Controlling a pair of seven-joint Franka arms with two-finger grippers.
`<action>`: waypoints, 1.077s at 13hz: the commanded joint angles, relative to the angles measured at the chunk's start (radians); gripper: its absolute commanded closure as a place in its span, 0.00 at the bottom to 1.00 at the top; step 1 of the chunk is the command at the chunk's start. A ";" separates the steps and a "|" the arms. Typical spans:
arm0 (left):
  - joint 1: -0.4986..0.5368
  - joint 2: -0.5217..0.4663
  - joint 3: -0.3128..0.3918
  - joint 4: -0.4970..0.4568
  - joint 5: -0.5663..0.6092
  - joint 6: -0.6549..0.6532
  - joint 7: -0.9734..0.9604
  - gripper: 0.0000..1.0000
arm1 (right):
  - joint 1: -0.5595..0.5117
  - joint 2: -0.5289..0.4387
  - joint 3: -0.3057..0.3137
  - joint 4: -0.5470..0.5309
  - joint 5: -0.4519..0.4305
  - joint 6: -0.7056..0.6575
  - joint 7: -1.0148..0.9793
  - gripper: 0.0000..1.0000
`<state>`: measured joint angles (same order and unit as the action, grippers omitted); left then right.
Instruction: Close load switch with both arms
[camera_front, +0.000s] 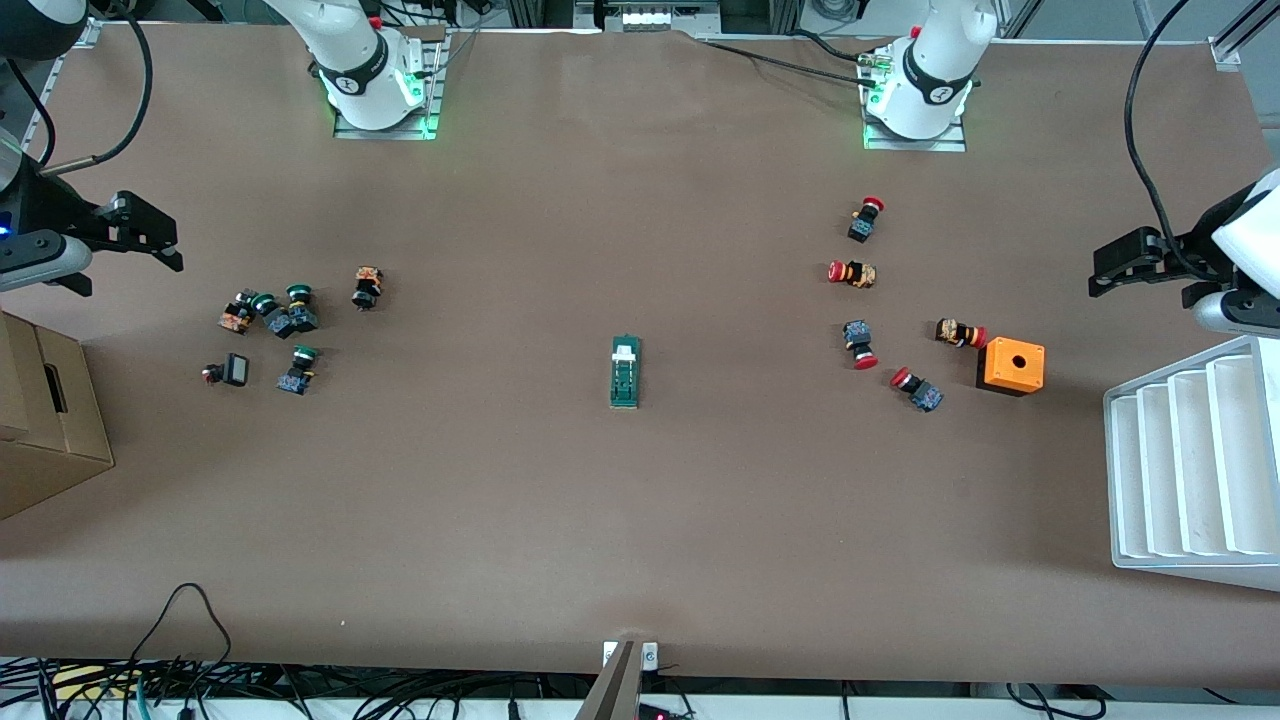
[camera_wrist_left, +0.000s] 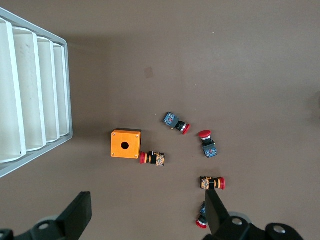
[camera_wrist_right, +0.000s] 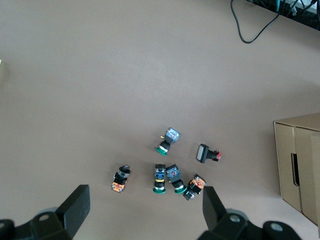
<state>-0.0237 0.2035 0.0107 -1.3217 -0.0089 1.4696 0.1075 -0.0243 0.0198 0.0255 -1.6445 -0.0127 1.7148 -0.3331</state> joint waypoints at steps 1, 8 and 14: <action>0.008 0.001 0.002 0.007 -0.034 -0.002 0.026 0.00 | 0.000 0.003 0.004 0.012 -0.013 -0.024 0.012 0.00; 0.010 0.001 0.002 0.009 -0.034 -0.002 0.026 0.00 | 0.001 0.006 0.004 0.023 -0.015 -0.023 0.003 0.00; 0.008 0.001 0.002 0.009 -0.034 0.000 0.026 0.00 | 0.001 0.008 0.004 0.025 -0.015 -0.023 0.006 0.00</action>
<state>-0.0228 0.2035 0.0107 -1.3217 -0.0140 1.4696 0.1075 -0.0243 0.0197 0.0255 -1.6421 -0.0136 1.7094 -0.3331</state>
